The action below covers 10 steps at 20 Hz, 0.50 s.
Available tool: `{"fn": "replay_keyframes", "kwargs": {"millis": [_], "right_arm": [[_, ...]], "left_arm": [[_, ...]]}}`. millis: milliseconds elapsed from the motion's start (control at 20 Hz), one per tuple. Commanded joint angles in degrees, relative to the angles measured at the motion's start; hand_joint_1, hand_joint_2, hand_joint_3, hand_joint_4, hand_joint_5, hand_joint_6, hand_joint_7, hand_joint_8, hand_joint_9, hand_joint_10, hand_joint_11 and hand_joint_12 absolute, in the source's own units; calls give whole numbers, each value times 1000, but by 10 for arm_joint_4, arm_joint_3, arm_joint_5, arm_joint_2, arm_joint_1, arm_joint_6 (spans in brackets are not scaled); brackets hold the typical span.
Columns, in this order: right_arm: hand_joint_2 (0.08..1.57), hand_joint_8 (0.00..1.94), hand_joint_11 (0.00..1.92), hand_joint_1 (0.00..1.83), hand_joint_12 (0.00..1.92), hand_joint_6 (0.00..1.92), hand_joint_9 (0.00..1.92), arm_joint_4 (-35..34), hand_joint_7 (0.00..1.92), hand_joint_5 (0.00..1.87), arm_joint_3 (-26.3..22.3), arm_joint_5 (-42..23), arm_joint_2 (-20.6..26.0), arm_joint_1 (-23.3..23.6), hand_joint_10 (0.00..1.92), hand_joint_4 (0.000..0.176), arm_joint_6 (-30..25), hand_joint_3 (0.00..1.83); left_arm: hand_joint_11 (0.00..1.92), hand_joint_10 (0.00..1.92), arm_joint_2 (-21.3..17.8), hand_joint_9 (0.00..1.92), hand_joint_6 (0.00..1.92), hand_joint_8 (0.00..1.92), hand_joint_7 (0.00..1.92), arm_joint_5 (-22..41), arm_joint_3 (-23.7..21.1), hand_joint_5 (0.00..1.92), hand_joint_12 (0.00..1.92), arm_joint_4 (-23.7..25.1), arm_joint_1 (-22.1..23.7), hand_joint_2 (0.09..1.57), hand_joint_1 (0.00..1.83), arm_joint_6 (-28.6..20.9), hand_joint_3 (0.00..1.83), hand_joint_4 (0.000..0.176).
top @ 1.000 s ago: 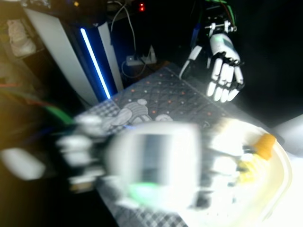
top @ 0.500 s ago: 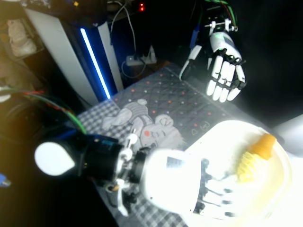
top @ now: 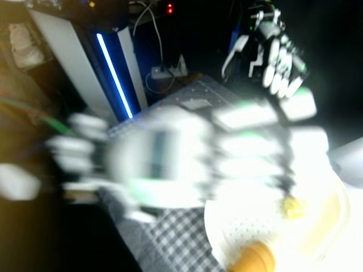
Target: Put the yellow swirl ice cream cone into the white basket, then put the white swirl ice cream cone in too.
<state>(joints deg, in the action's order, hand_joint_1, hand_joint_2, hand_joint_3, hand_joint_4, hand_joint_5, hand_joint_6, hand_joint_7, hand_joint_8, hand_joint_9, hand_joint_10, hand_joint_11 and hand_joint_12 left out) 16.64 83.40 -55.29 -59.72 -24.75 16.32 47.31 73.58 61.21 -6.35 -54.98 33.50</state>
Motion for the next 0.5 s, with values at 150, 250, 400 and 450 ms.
{"fn": "replay_keyframes", "kwargs": {"millis": [150,250,400,450], "right_arm": [[852,0,0,651,0,0,0,-134,0,0,-87,-242,63,-141,0,176,47,12],[818,20,0,678,0,0,0,-179,59,0,-120,-312,84,-205,0,176,59,0],[838,0,0,752,0,1,2,-255,1,9,-159,-396,88,-310,1,169,75,0],[830,13,0,708,0,16,17,-274,35,42,-164,-420,85,-336,7,160,75,0]], "left_arm": [[0,19,-14,498,4,4,486,211,-39,427,1248,-48,-72,924,993,13,3,0],[0,4,-16,466,0,0,464,247,-52,369,1196,-57,-95,946,846,14,9,22],[0,8,-6,393,1,5,365,256,-63,323,1446,-88,-129,982,822,10,11,0],[0,10,0,399,0,6,372,256,-63,308,1435,-96,-134,964,751,4,2,1]]}}
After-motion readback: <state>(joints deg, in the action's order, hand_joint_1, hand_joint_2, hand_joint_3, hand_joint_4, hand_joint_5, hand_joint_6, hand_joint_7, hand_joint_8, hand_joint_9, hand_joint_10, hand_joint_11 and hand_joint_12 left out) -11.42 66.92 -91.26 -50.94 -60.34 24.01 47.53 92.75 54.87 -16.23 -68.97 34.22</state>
